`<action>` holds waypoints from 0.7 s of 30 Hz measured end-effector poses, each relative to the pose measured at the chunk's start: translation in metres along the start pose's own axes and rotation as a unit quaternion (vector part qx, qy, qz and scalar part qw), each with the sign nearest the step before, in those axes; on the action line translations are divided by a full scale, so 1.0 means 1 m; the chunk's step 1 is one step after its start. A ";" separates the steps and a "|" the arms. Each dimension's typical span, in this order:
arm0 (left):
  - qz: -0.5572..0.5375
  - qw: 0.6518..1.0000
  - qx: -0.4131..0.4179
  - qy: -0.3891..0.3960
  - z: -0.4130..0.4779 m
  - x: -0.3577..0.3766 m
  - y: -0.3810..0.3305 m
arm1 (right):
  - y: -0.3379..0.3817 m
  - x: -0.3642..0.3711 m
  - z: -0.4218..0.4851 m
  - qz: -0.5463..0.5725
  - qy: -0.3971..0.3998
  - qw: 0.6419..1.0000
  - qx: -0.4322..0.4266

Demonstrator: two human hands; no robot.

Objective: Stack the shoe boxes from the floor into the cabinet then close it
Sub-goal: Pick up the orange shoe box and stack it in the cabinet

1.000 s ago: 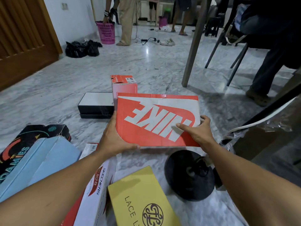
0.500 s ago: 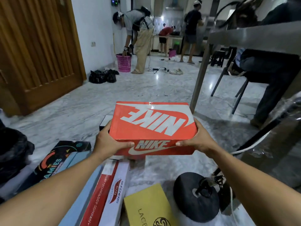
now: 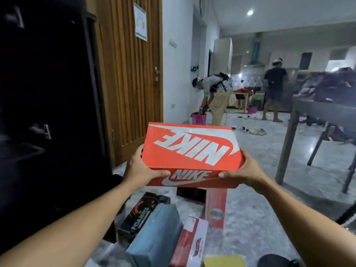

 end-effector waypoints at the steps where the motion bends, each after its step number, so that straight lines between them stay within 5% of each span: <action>1: 0.009 1.000 0.002 -0.008 -0.005 -0.021 -0.006 | 0.013 0.011 -0.006 0.002 0.006 1.000 -0.004; 12: 0.114 0.988 -0.001 -0.107 -0.090 -0.251 -0.043 | 0.140 0.165 -0.089 0.005 0.086 0.995 -0.057; 21: 0.186 0.955 -0.111 -0.202 -0.220 -0.420 -0.039 | 0.181 0.346 -0.136 -0.004 0.246 0.967 -0.064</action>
Point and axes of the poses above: each hand's wrist, its own z-axis towards the middle knuckle, its own x-axis out of the palm, y = z × x, the point moved 9 cm from there along z, towards the middle knuckle, and after that the axes turned 10 degrees about x, right-handed, at the moved point
